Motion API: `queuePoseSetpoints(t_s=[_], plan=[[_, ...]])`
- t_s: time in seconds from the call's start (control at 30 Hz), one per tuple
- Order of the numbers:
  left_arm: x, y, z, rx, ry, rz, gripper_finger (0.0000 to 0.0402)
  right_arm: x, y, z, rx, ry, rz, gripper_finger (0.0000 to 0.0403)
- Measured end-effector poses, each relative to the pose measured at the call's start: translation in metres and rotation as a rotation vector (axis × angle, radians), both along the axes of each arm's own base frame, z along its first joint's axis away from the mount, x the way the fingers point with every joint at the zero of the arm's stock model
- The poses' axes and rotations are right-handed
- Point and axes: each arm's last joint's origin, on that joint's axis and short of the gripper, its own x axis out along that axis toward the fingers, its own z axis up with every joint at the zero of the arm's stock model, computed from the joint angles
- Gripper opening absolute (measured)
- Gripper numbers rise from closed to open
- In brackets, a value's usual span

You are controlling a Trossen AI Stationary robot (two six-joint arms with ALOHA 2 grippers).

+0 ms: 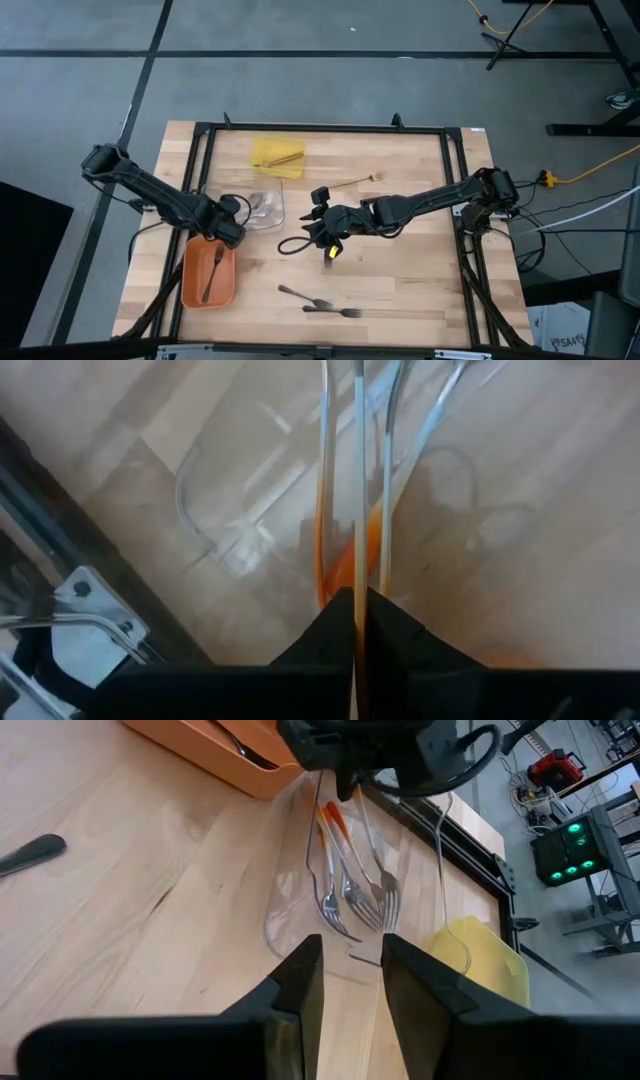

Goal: Sort silverware by color (type)
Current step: Put the orange fork into the transparent bin, then put the black fork into the orange bin

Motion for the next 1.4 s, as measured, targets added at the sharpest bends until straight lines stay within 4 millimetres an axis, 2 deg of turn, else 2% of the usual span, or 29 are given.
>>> queuePoseSetpoints(t_s=[0.37,0.83,1.4], plan=[[0.006,-0.002,-0.012,-0.006,0.092,0.007,0.0028,0.0,0.0,0.0,0.0,0.001,0.0,0.0097],[0.006,-0.002,-0.012,-0.011,0.096,0.011,0.0063,0.0,0.0,0.0,0.0,0.002,0.0,0.0097],[0.006,-0.002,-0.012,-0.008,0.092,0.013,0.0064,0.0,0.0,0.0,-0.001,0.003,0.0,0.0097]])
